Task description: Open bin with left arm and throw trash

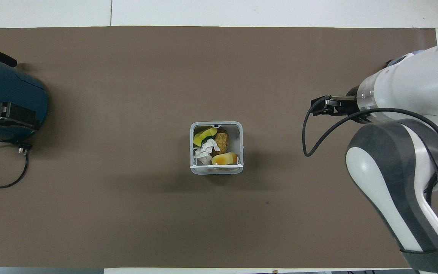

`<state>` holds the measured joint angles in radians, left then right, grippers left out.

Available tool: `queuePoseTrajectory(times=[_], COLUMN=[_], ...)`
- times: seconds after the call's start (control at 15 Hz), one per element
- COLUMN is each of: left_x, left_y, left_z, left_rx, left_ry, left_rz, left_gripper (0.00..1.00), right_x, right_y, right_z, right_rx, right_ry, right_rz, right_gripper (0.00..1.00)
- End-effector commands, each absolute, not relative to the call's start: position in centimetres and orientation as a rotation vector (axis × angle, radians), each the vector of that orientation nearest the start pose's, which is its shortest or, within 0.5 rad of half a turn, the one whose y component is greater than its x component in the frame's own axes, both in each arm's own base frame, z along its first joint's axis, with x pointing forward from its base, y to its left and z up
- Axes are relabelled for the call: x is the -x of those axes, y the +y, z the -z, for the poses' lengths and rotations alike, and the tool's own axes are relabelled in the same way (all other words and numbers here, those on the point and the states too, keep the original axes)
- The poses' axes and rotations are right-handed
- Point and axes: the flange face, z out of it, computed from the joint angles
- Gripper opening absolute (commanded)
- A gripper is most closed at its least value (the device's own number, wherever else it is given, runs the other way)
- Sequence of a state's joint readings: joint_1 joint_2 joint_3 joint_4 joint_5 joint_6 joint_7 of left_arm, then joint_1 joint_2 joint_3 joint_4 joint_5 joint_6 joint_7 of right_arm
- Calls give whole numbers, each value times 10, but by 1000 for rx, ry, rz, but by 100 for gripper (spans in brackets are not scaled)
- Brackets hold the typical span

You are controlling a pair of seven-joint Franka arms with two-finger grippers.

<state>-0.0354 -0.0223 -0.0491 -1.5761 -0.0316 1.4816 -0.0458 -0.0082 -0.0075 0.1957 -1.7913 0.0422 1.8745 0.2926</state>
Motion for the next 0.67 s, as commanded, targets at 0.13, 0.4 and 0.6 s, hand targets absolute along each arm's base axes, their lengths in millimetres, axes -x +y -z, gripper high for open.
queuePoseTrajectory(times=[0.13, 0.4, 0.6], left_x=[-535, -535, -535], left_y=[-52, -52, -52], left_z=[-630, -630, -629], left_rx=[3137, 3135, 3133], left_ry=[65, 77, 113], left_rz=[-118, -118, -118], left_gripper=[100, 100, 100], right_x=[-557, -553, -547], right_y=[102, 92, 78], right_z=[-559, -566, -578], right_rx=[3095, 3102, 3106], right_ry=[130, 152, 191], right_rz=[61, 25, 26], right_gripper=[100, 100, 100])
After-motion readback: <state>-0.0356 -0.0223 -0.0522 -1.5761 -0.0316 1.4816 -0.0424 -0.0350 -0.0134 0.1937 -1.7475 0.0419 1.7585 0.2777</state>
